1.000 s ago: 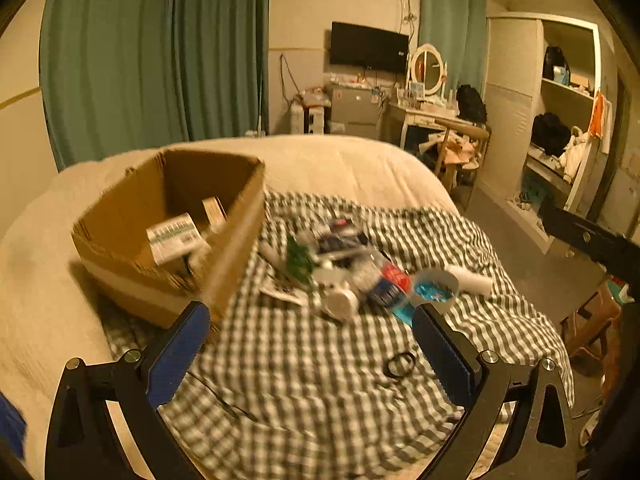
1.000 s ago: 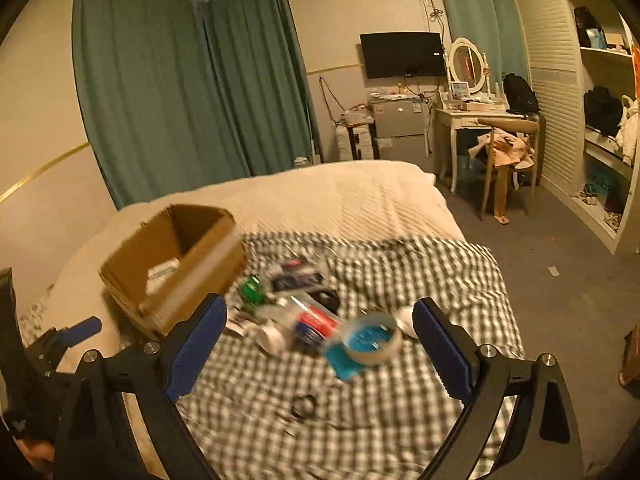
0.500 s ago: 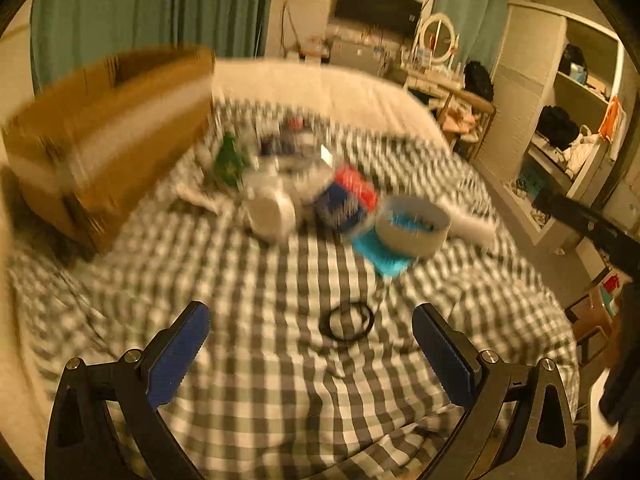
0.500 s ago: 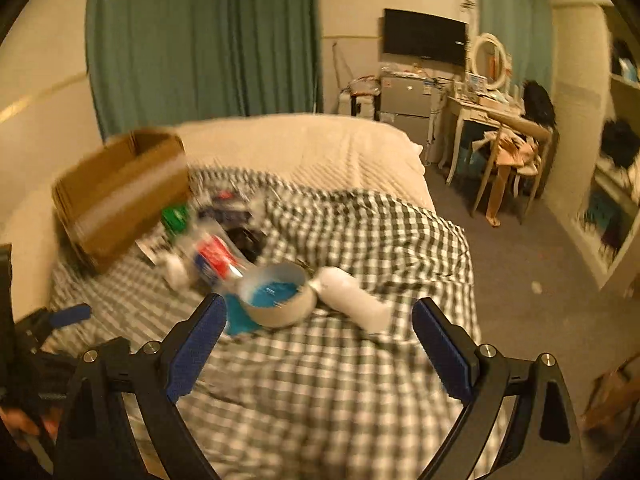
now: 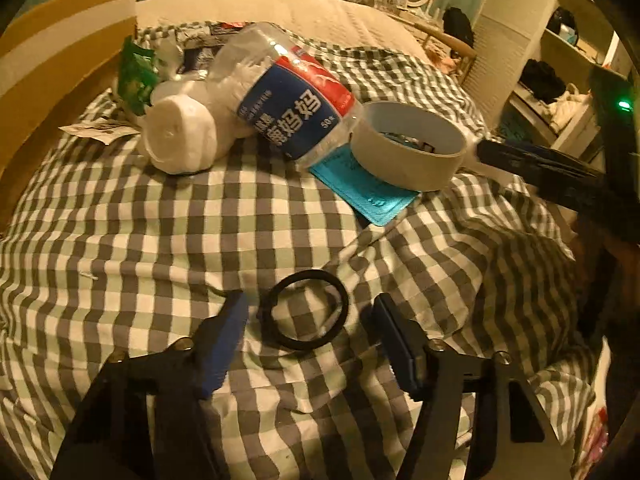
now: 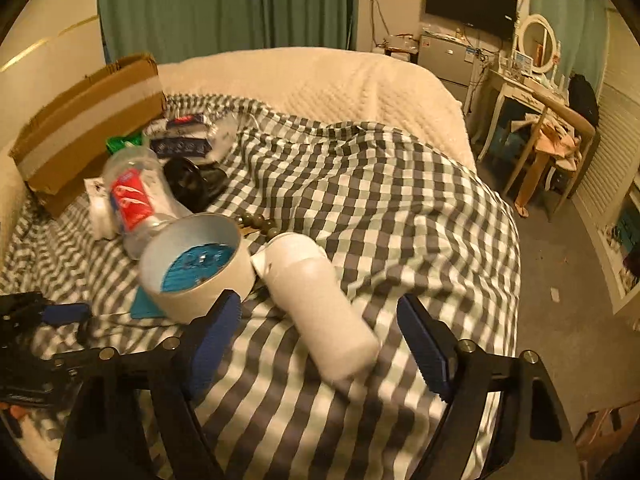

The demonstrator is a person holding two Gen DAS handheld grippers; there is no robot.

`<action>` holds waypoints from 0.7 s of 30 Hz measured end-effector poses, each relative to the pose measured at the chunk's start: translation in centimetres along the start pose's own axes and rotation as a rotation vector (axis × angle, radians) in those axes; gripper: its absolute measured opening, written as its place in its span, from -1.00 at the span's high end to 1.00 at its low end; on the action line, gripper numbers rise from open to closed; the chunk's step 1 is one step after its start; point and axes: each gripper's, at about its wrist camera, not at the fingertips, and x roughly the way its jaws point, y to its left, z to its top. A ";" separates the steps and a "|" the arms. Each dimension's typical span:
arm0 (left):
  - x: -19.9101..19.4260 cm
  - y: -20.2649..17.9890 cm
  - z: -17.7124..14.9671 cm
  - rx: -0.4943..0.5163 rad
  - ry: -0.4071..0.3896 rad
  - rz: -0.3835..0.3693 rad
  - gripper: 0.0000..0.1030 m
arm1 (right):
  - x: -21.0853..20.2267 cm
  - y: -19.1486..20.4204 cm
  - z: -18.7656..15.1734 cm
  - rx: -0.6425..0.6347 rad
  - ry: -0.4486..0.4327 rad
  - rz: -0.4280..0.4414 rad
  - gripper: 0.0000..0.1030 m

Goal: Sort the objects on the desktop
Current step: 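Move the right tool back over the bed toward the white cylinder, then grasp the white cylinder with the right tool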

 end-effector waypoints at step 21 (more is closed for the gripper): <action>-7.7 1.1 1.4 -0.055 -0.101 -0.119 0.92 | -9.9 1.1 -0.1 0.120 0.047 -0.053 0.22</action>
